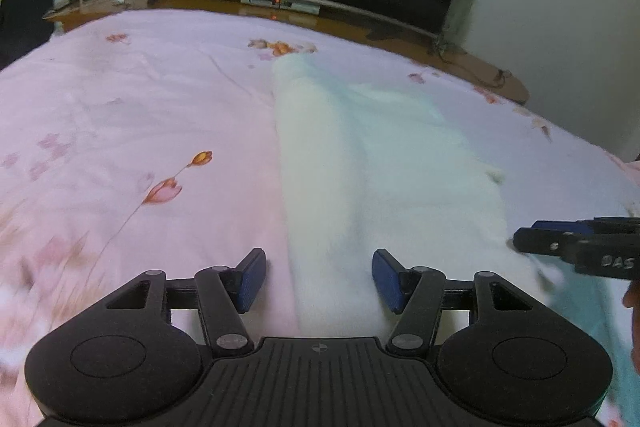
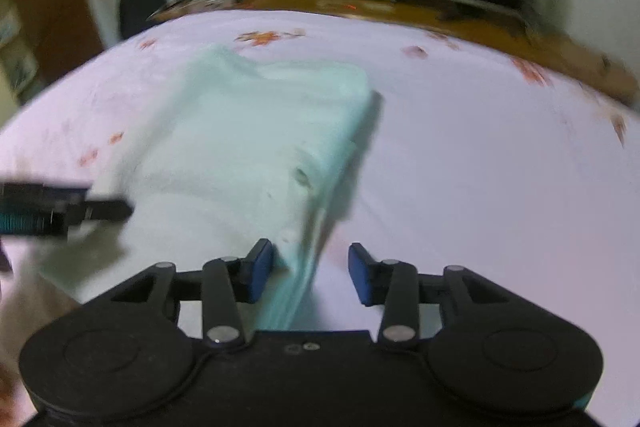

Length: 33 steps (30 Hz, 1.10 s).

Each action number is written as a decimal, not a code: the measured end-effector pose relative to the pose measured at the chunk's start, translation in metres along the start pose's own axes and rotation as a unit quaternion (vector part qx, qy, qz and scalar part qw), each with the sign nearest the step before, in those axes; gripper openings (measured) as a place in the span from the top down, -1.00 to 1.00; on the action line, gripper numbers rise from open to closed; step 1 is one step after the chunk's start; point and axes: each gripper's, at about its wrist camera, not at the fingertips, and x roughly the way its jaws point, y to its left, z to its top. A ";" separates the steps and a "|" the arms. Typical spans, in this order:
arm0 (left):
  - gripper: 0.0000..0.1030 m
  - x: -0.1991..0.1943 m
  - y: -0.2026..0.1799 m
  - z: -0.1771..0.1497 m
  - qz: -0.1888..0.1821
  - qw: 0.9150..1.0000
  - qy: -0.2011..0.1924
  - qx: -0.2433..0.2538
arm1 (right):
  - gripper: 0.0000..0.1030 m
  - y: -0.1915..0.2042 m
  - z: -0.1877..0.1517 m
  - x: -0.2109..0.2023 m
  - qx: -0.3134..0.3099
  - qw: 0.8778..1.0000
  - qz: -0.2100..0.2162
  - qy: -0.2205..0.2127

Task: Fold small clothes

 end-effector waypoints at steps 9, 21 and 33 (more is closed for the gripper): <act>-0.99 -0.146 -0.069 -0.070 0.016 0.995 -0.071 0.075 | -0.77 0.017 -0.073 -0.161 0.043 0.997 0.032 -0.054; -1.00 -0.245 -0.091 -0.119 0.017 0.993 -0.090 0.068 | -0.99 0.070 -0.145 -0.279 0.017 0.989 -0.076 -0.122; -1.00 -0.276 -0.097 -0.132 0.018 0.990 -0.117 0.070 | -0.99 0.079 -0.160 -0.298 0.026 0.989 -0.072 -0.123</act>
